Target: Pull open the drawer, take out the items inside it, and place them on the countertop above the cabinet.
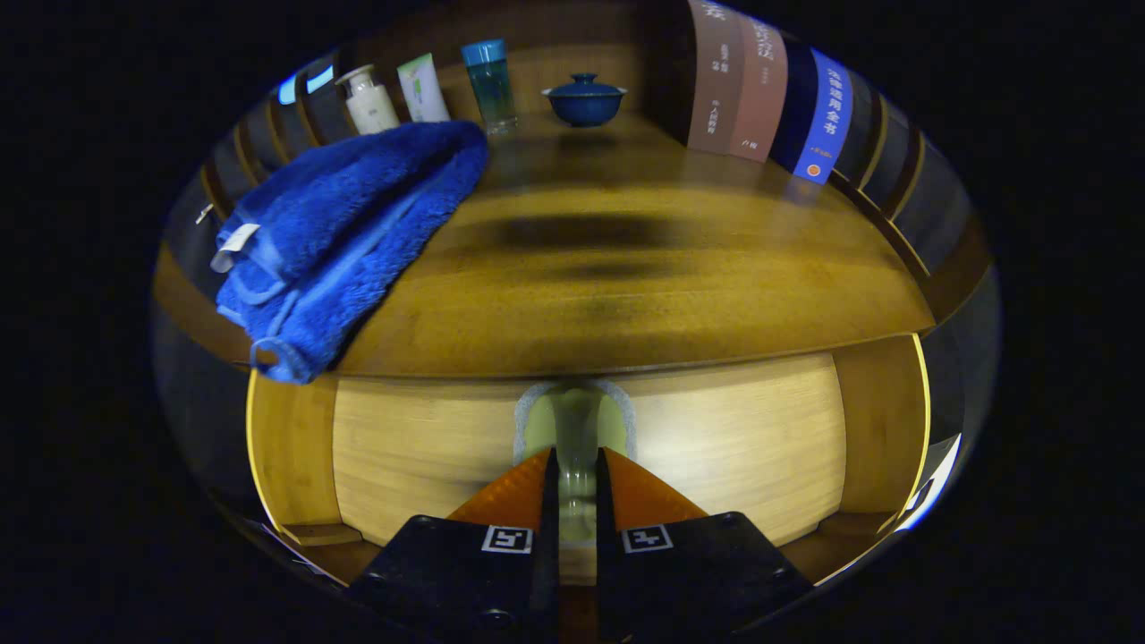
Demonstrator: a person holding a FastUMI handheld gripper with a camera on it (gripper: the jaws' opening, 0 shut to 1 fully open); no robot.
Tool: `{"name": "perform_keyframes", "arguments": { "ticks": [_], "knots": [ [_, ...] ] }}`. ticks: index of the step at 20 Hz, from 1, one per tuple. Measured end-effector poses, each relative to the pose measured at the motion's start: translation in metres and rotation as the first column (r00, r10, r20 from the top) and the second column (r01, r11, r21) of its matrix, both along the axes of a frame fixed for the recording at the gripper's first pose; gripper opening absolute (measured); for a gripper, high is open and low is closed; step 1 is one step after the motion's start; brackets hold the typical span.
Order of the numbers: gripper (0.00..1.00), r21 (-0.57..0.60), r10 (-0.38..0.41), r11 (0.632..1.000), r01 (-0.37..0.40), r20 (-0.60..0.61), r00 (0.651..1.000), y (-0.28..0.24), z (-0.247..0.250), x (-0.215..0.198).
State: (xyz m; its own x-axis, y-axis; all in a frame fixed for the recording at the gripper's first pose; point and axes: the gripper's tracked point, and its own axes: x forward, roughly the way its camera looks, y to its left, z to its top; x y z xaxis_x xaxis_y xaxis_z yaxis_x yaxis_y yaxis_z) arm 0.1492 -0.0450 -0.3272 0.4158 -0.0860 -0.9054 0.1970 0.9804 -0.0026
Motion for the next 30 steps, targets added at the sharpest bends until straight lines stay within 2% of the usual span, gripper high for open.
{"name": "perform_keyframes", "arguments": {
  "ticks": [5,8,12,18,22,27,29,30],
  "knots": [
    [0.21,-0.003,0.020,1.000,-0.019,0.116,0.993,0.008,0.037,-0.033],
    [0.21,-0.004,0.021,1.000,-0.021,0.224,0.974,0.008,0.074,-0.039],
    [0.21,-0.021,0.026,1.000,-0.019,0.353,0.935,0.002,0.120,-0.004],
    [0.21,0.036,-0.014,0.999,0.002,0.338,0.941,-0.012,0.133,0.086],
    [0.21,0.024,-0.013,1.000,0.007,0.296,0.955,-0.020,0.125,0.139],
    [0.21,0.016,0.005,1.000,-0.008,0.213,0.977,-0.019,0.095,0.169],
    [0.26,0.018,0.005,1.000,-0.009,0.218,0.976,-0.020,0.095,0.172],
    [0.40,0.030,-0.002,1.000,-0.005,0.231,0.973,-0.019,0.097,0.174]
  ]
}}
